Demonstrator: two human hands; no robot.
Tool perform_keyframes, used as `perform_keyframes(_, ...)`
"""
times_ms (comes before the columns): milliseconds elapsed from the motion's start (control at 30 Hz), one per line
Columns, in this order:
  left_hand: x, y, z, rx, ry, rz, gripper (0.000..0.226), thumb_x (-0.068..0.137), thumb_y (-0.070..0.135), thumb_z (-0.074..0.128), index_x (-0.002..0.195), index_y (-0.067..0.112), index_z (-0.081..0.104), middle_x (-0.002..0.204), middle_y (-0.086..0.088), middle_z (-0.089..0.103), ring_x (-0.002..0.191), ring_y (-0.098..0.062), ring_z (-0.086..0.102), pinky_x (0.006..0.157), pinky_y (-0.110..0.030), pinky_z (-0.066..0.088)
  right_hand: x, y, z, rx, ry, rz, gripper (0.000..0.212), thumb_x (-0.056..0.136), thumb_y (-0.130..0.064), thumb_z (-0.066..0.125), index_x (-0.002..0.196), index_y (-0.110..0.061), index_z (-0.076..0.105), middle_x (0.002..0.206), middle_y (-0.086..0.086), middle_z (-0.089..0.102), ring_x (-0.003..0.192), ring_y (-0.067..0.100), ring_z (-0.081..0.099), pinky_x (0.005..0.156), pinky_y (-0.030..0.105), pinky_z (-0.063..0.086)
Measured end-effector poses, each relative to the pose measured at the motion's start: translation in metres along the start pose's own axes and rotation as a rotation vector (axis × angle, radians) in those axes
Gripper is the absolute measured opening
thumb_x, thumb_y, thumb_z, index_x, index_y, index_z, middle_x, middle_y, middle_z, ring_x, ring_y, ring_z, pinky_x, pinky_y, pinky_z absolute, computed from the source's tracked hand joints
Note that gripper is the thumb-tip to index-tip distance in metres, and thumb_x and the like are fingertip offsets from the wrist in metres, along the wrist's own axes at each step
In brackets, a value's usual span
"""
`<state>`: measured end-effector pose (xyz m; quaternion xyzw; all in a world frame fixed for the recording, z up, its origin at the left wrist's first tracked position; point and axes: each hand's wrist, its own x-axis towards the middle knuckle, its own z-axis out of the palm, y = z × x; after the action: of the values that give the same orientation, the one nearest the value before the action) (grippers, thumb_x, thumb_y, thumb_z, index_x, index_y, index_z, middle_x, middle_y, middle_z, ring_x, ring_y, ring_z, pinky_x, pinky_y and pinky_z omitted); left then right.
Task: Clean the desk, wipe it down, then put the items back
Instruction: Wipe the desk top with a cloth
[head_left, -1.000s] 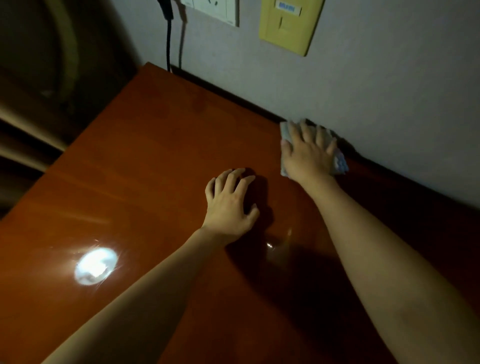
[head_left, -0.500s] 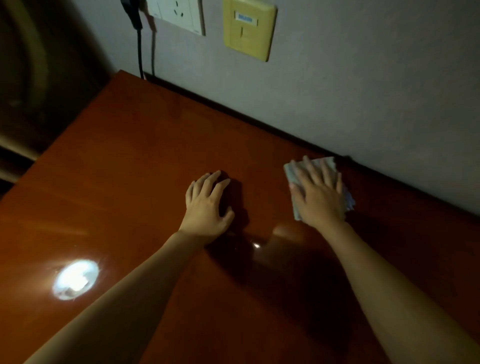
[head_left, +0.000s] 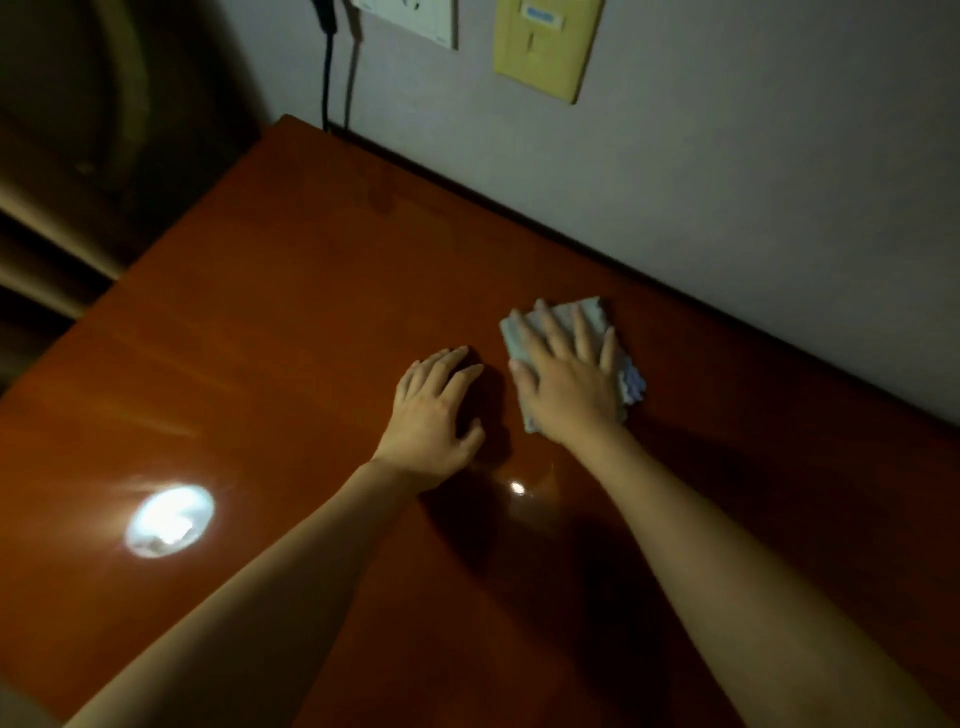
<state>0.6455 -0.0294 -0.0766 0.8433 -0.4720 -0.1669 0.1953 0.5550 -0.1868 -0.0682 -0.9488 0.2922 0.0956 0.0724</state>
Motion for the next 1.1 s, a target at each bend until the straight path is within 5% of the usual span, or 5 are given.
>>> perform_keyframes(167, -0.014, 0.004, 0.003, 0.000, -0.033, -0.025, 0.072, 0.078, 0.045, 0.038, 0.145, 0.022, 0.030, 0.156, -0.002, 0.017, 0.145, -0.020, 0.004, 0.112, -0.033, -0.011, -0.076, 0.053, 0.014, -0.076, -0.073, -0.112, 0.058, 0.087, -0.059, -0.002, 0.141, -0.045, -0.017, 0.158, -0.014, -0.008, 0.145, 0.019, -0.014, 0.114, 0.051, -0.008)
perform_keyframes(500, -0.083, 0.005, 0.007, -0.036, -0.065, -0.010, 0.068, 0.081, 0.043, 0.038, 0.145, 0.024, 0.030, 0.156, 0.000, 0.016, 0.145, -0.016, 0.002, 0.115, -0.034, -0.011, -0.043, 0.018, 0.007, 0.183, 0.070, 0.534, 0.054, 0.099, -0.048, 0.018, 0.151, -0.036, 0.006, 0.160, -0.004, 0.002, 0.146, 0.029, -0.006, 0.113, 0.061, -0.004)
perform_keyframes(700, -0.123, 0.000, 0.009, -0.021, -0.049, -0.008, 0.074, 0.076, 0.049, 0.029, 0.145, 0.021, 0.033, 0.155, -0.002, 0.021, 0.145, -0.018, 0.008, 0.115, -0.031, -0.007, -0.088, -0.079, 0.026, 0.082, -0.010, 0.117, 0.056, 0.098, -0.051, 0.015, 0.149, -0.039, -0.006, 0.160, -0.005, -0.005, 0.146, 0.029, -0.011, 0.111, 0.060, -0.009)
perform_keyframes(900, -0.153, 0.000, 0.010, -0.037, -0.048, -0.046, 0.070, 0.079, 0.046, 0.031, 0.145, 0.023, 0.030, 0.156, 0.000, 0.017, 0.145, -0.017, 0.004, 0.114, -0.031, -0.010, -0.181, -0.040, 0.046, -0.010, -0.087, -0.115, 0.058, 0.087, -0.058, -0.003, 0.142, -0.043, -0.015, 0.154, -0.015, -0.016, 0.146, 0.022, -0.013, 0.113, 0.055, -0.009)
perform_keyframes(1100, -0.176, -0.008, 0.007, -0.075, -0.055, -0.004, 0.065, 0.082, 0.038, 0.038, 0.145, 0.023, 0.031, 0.155, 0.002, 0.018, 0.145, -0.014, 0.004, 0.115, -0.030, -0.009, -0.186, 0.002, 0.042, 0.038, -0.023, 0.370, 0.055, 0.098, -0.052, 0.013, 0.149, -0.040, -0.004, 0.160, -0.007, -0.004, 0.146, 0.025, -0.010, 0.115, 0.056, -0.003)
